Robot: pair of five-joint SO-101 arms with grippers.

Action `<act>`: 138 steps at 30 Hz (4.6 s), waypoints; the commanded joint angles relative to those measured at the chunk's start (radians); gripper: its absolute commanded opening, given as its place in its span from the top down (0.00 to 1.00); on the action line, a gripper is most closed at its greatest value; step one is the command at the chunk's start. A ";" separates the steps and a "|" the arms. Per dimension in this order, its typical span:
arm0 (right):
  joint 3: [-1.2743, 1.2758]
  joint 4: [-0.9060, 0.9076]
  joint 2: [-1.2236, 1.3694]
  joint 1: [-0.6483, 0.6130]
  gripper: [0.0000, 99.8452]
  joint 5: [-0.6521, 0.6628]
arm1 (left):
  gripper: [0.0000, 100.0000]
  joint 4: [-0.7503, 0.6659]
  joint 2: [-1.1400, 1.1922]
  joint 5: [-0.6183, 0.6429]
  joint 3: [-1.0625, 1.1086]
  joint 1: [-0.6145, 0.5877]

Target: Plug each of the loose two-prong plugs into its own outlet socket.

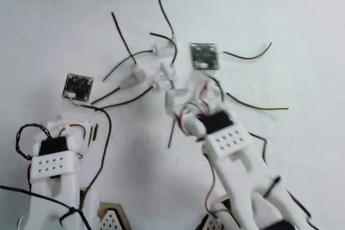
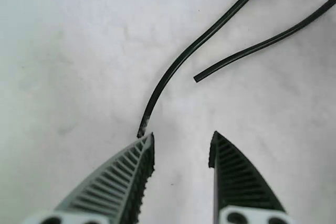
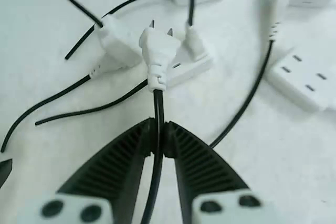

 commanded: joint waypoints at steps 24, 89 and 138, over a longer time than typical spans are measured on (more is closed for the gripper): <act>0.110 0.318 -0.547 0.277 0.82 0.328 | 0.82 -0.020 -0.025 -0.012 -0.005 -0.007; -0.354 0.065 0.631 0.561 0.98 0.891 | 0.82 -0.020 -0.022 -0.012 -0.003 -0.004; -0.359 0.464 0.367 1.000 0.98 0.878 | 0.82 -0.018 -0.022 -0.012 -0.003 -0.007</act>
